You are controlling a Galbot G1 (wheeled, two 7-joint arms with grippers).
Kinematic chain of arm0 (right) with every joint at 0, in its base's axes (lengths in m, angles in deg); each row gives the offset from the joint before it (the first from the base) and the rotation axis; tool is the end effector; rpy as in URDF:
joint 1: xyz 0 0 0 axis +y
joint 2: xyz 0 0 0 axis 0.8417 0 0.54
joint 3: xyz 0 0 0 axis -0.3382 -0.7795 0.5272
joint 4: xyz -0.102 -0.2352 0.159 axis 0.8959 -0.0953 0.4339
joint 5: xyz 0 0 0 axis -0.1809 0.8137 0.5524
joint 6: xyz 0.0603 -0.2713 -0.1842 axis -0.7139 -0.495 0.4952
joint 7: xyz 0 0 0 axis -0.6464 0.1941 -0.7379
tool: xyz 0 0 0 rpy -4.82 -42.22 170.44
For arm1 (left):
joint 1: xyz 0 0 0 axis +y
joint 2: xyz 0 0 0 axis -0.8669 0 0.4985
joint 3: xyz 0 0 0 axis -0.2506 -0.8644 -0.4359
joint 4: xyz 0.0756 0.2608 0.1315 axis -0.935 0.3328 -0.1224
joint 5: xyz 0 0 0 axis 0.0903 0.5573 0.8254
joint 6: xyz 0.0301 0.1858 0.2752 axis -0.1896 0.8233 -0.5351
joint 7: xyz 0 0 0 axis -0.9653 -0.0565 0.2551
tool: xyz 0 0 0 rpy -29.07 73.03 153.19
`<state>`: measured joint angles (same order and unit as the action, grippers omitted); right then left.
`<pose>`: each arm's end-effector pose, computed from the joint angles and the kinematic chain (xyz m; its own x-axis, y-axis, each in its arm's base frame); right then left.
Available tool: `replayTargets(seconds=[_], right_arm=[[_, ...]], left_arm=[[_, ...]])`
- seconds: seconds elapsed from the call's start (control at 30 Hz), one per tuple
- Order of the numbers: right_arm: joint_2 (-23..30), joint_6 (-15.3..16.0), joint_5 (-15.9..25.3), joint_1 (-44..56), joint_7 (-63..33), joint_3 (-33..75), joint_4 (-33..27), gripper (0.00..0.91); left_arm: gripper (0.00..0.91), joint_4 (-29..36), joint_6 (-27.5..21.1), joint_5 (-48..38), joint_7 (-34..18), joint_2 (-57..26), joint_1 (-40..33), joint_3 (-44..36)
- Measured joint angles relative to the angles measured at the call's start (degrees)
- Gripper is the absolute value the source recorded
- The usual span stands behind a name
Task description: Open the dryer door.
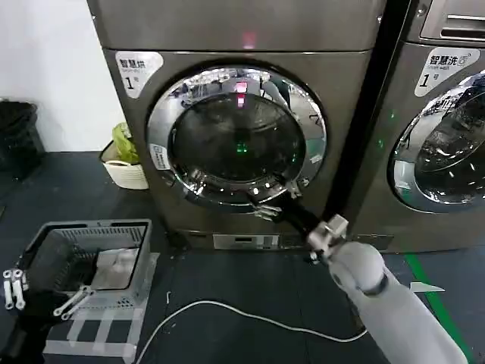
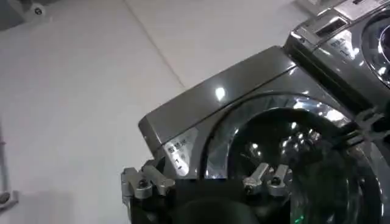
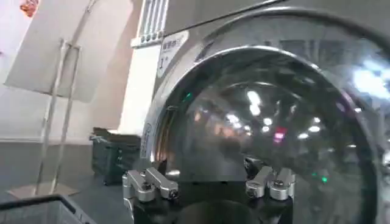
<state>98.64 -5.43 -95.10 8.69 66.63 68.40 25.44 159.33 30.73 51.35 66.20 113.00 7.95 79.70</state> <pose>0.3812 0.0188 -0.1576 -0.6942 -0.7032 -0.1538 -0.6670 0.7087 -0.2300 0.1295 0.1442 -0.1942 -0.8205 0.2956 -0.4893 -0.0073 0.8504 0.5260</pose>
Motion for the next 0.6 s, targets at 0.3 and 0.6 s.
replayTargets(seconds=[0.3,0.6], right_arm=[[3.4,-0.7,0.2,-8.2,-1.1,-7.5,-6.3,0.907],[8.6,-1.5,1.9,-13.6,-2.2,-12.0,-12.1,0.907]], left_arm=[[0.907,0.2,0.1,0.5,0.1,1.1,0.0,-0.1],[0.907,0.3,0.1,0.7,0.1,1.6,-0.2,-0.1]])
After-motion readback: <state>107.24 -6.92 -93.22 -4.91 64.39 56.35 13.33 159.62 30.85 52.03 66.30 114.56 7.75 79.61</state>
